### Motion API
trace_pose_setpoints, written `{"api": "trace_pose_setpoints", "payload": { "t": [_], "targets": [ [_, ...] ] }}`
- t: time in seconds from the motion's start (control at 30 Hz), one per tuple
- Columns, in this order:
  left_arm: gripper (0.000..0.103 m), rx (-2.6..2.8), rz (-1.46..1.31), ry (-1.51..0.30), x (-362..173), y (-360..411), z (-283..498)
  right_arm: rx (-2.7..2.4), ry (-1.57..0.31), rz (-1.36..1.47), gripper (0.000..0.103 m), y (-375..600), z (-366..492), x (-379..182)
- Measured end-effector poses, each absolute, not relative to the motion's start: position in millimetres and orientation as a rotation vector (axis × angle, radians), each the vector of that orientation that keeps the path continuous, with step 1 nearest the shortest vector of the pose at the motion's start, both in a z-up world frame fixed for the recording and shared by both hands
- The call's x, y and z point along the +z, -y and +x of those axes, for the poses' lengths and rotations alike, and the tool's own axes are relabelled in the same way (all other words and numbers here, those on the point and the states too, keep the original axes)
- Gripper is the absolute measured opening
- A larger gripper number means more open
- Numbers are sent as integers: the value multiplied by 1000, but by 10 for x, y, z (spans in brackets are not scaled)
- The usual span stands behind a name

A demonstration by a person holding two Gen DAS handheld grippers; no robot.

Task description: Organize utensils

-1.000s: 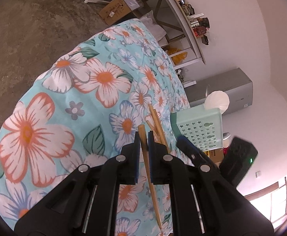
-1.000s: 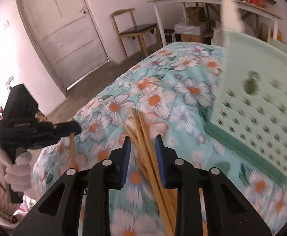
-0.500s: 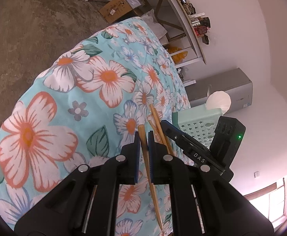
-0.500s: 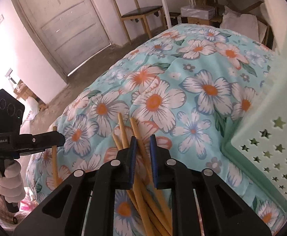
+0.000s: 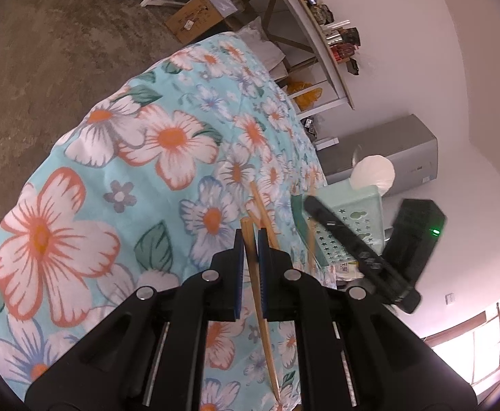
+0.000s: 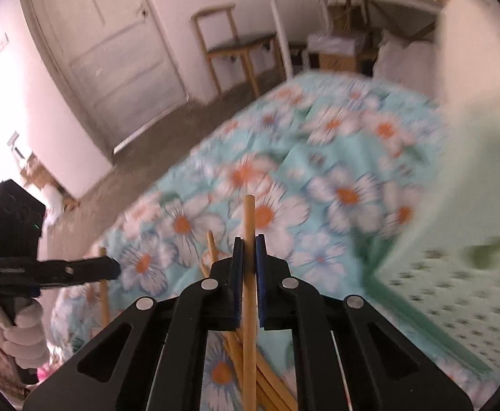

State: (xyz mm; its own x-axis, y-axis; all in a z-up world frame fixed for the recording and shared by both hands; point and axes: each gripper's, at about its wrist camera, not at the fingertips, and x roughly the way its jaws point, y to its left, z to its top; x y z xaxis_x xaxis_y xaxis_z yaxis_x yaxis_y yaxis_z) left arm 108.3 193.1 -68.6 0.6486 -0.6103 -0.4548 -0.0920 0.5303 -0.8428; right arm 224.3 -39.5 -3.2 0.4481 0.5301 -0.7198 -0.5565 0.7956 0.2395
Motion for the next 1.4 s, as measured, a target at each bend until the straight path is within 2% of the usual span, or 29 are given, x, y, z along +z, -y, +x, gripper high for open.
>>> {"api": "trace_pose_setpoints", "payload": {
  "t": [0.2, 0.4, 0.6, 0.77, 1.17, 1.4],
  "targets": [
    [6, -379, -938, -798, -505, -1836, 1056, 602, -727, 80, 7, 894, 1931, 451],
    [5, -403, -861, -731, -215, -1707, 1026, 518, -603, 171, 7, 1288, 1584, 690],
    [5, -414, -758, -672, 128, -1536, 1003, 450, -555, 223, 7, 1507, 1353, 640],
    [5, -417, -675, -625, 402, -1376, 965, 372, -550, 139, 7, 1533, 1245, 554],
    [5, -418, -577, -590, 718, -1098, 956, 488, -559, 389, 7, 2077, 1151, 450],
    [5, -447, -546, -520, 1082, -1025, 979, 499, -540, 409, 7, 2172, 1123, 440]
  ]
}}
